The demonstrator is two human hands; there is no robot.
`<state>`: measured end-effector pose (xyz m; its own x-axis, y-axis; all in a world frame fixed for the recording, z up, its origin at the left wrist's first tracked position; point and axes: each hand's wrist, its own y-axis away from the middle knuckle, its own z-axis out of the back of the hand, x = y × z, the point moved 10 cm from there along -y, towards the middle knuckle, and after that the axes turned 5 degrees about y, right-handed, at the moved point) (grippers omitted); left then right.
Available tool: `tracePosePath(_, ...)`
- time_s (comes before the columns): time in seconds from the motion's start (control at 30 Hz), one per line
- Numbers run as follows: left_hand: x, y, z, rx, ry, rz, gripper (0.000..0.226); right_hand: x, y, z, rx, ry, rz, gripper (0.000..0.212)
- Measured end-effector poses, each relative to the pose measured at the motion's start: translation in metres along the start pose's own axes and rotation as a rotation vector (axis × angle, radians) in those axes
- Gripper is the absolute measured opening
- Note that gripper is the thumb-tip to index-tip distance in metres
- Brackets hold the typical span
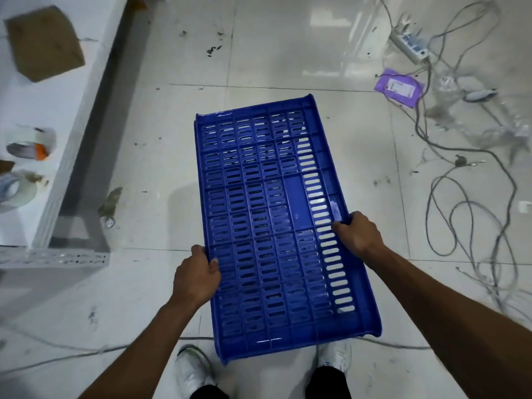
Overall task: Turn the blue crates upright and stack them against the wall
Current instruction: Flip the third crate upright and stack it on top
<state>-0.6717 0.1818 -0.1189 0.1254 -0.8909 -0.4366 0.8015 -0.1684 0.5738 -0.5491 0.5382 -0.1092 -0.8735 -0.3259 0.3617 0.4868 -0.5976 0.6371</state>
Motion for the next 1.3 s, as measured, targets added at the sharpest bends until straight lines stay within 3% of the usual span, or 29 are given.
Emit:
tracePosePath(0.17,-0.001,0.014,-0.018,-0.02,0.003,0.014,0.023,-0.024,-0.003,-0.008,0.067,-0.047,-0.01,0.045)
tracePosePath(0.47,-0.009,0.026,-0.016,-0.053,-0.072,0.095,0.025,-0.02,0.008,-0.002,0.036,-0.087,-0.031,0.047)
tracePosePath(0.57,0.001,0.024,-0.009,-0.014,-0.097,0.159,0.038,-0.008,0.021,-0.008,0.024,-0.071,0.01,0.045)
tracePosePath(0.7,0.005,0.031,-0.011,0.045,-0.019,0.231,0.081,0.013,0.04,-0.013,-0.041,-0.022,0.046,0.046)
tracePosePath(0.9,0.009,0.038,-0.004,-0.023,0.195,0.333,0.071,0.063,0.074,-0.026,-0.017,-0.034,0.174,0.04)
tracePosePath(1.13,-0.028,0.045,0.019,-0.042,0.263,0.066,0.057,0.129,0.108,-0.087,0.105,-0.001,0.358,0.024)
tracePosePath(1.3,-0.017,0.05,0.05,-0.133,0.301,0.049,0.065,0.167,0.13,-0.135,0.288,-0.023,0.434,0.036)
